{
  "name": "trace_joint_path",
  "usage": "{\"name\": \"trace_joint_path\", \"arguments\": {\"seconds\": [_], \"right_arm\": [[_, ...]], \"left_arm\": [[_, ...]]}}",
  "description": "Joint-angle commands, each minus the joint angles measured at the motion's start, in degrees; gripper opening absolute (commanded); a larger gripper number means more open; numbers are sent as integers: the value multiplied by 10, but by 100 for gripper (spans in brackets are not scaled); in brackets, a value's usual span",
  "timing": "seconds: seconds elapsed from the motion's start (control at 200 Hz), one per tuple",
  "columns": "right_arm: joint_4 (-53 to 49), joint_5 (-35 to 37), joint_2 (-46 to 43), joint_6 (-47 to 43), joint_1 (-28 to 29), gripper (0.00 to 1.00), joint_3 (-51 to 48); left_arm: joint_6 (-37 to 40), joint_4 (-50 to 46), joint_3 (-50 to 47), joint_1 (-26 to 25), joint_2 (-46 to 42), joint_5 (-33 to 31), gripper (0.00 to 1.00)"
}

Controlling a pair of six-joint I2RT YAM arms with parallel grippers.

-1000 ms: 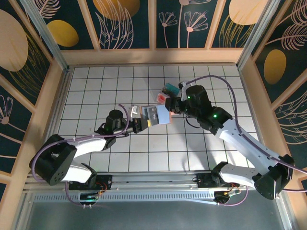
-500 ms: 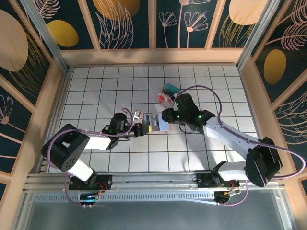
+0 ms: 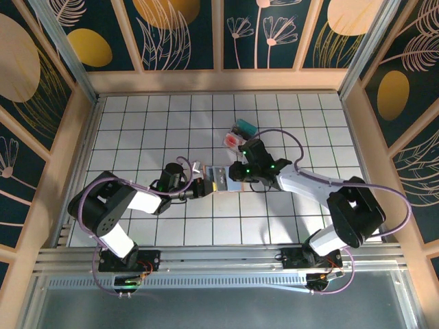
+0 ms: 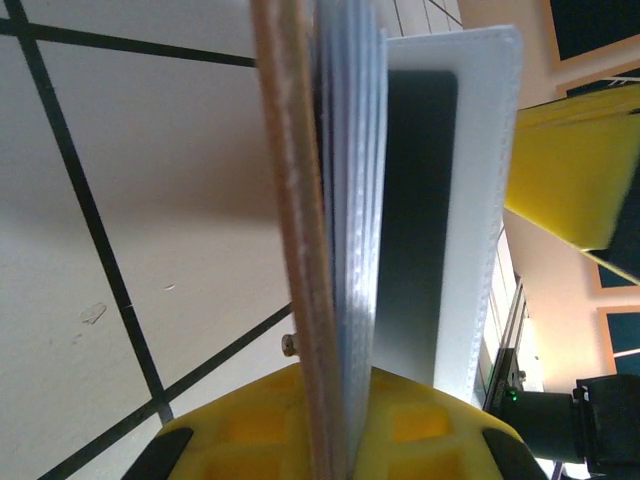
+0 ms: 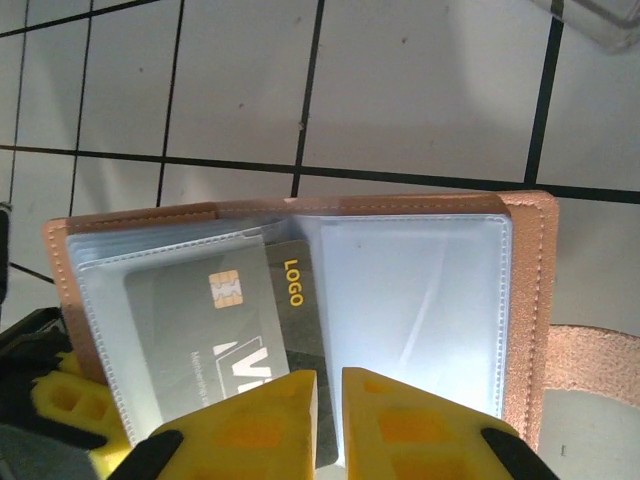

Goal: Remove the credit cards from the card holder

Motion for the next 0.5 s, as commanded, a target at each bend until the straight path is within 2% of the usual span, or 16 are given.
{"name": "trace_joint_path", "arguments": {"seconds": [0.0,0.295,0.395,0.495], "right_arm": [[22,-10,18,8,1,14,-9],[50,-22,53,11,0,11,-20],[58,-24,64,13,1,10,-24],[62,-26,71,13,0,10,-26]], "left_arm": [[2,-7,11,-3,8,-5,6],[21,-65,27,-3,0,-27,20],[33,-99,33,-3,-10,-39,33],[45,-133,35,-3,-29,-53,39]]}}
